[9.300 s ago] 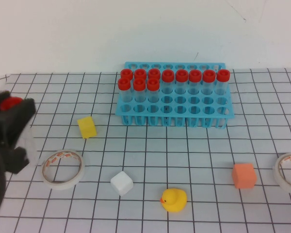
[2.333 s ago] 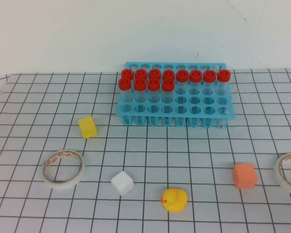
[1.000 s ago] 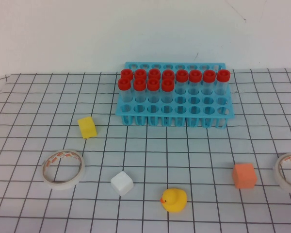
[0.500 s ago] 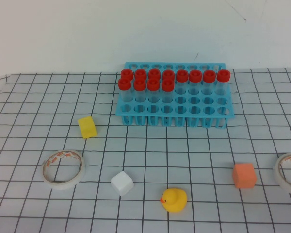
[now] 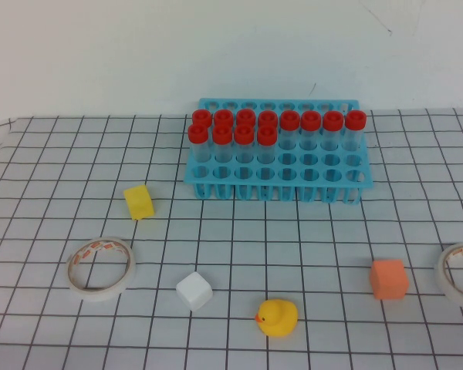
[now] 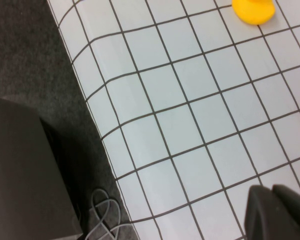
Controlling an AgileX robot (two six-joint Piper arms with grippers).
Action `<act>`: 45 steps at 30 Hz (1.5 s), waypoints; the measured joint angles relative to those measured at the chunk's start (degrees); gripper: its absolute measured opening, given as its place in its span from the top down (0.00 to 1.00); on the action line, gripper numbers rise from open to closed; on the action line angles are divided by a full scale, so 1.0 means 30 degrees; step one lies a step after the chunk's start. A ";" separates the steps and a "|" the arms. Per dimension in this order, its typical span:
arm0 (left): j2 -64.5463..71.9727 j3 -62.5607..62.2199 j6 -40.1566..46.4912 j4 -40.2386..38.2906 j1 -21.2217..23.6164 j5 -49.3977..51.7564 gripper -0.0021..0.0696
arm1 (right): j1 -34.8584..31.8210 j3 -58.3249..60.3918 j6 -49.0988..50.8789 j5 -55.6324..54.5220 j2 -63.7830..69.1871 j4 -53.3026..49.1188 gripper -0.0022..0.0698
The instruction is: Place the test tubes
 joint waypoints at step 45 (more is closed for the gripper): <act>-0.0040 0.0000 -0.0317 0.0043 -0.0024 0.0109 0.97 | -1.7171 0.7460 -0.2807 -1.5344 -0.5538 0.0664 0.97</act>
